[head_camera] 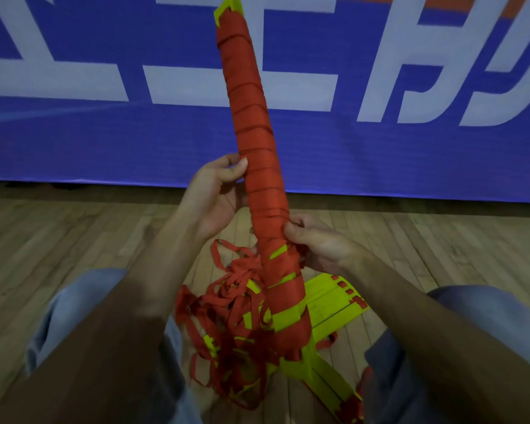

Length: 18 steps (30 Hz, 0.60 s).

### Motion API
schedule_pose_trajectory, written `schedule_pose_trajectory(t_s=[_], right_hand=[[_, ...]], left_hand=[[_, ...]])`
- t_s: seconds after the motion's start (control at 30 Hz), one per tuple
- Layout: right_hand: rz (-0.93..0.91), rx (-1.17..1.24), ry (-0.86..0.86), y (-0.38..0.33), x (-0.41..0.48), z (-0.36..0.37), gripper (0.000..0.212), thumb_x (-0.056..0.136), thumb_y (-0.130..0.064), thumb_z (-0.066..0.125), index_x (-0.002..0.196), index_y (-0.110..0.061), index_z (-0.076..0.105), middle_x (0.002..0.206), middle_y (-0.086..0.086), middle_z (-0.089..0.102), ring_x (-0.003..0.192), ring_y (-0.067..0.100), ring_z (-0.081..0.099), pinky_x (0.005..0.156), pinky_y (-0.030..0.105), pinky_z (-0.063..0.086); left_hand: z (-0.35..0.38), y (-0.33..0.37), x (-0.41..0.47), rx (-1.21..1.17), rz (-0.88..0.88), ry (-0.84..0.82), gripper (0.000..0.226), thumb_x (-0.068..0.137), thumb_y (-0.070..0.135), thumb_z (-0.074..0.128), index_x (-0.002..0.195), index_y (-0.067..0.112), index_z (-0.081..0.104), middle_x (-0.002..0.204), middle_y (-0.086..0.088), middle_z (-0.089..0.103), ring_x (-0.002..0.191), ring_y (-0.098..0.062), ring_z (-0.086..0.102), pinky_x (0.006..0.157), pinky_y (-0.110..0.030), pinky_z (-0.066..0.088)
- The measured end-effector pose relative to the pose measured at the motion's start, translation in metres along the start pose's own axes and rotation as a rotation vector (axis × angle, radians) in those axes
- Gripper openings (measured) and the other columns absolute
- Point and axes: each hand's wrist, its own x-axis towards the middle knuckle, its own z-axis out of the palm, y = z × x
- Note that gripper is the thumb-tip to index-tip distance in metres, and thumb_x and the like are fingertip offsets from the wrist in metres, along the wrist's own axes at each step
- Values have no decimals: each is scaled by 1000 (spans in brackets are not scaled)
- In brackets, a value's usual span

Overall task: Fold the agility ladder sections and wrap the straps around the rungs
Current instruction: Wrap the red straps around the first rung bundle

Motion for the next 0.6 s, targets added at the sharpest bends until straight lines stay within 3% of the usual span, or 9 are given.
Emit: schedule_pose_trajectory(t_s=[0.1, 0.13, 0.2, 0.23, 0.33, 0.4, 0.47, 0.6], right_hand=[[-75, -59, 11, -7, -1, 1, 60, 47, -54, 91, 86, -14, 70, 78, 20, 61, 54, 11, 55, 48, 16, 39], [-85, -102, 46, -8, 0, 1, 53, 47, -49, 92, 83, -16, 72, 73, 23, 60, 52, 7, 54, 50, 15, 41], [-89, -211, 132, -8, 1, 1, 42, 53, -44, 90, 84, -20, 76, 83, 39, 58, 68, 20, 57, 69, 27, 45], [-88, -252, 172, -8, 1, 3, 36, 57, -41, 90, 85, -23, 76, 87, 36, 63, 76, 23, 59, 73, 32, 45], [-92, -362, 298, -7, 2, 6, 24, 65, -27, 88, 84, -23, 73, 76, -3, 74, 72, 7, 66, 69, 21, 50], [-90, -522, 416, -6, 4, 7, 26, 63, -35, 89, 79, -29, 70, 63, -15, 70, 61, -4, 62, 61, 15, 47], [-70, -722, 533, -2, 6, 8, 32, 55, -52, 88, 69, -36, 65, 59, -15, 67, 58, -3, 62, 59, 21, 49], [-5, -895, 599, 10, 7, 11, 66, 37, -85, 64, 77, -32, 63, 62, -7, 69, 64, 9, 67, 63, 36, 53]], left_hand=[[2, -3, 4, 100, 14, 3, 25, 99, 9, 41, 120, 4, 54, 111, -19, 61, 98, -32, 62, 76, -39, 57], [4, -5, 5, 152, 22, 18, 26, 100, 10, 41, 121, 6, 56, 112, -18, 60, 99, -32, 61, 76, -39, 56], [7, -8, 7, 242, 33, 68, 27, 101, 14, 44, 122, 11, 60, 109, -10, 62, 92, -24, 62, 76, -38, 55], [6, -11, 8, 279, 33, 101, 28, 101, 18, 46, 123, 13, 62, 107, -6, 65, 89, -21, 63, 78, -39, 55], [6, -18, 11, 402, 58, 212, 25, 100, 38, 47, 111, 28, 68, 108, 1, 68, 101, -23, 66, 95, -50, 51], [9, -25, 11, 616, 165, 269, 28, 97, 50, 46, 111, 34, 63, 109, -1, 65, 103, -22, 64, 93, -45, 51], [12, -34, 8, 863, 272, 272, 41, 90, 55, 56, 119, 27, 58, 107, -3, 60, 96, -16, 60, 83, -33, 49], [13, -42, 4, 899, 329, 379, 54, 75, 38, 80, 117, 16, 54, 103, 3, 59, 93, -18, 59, 80, -32, 48]])
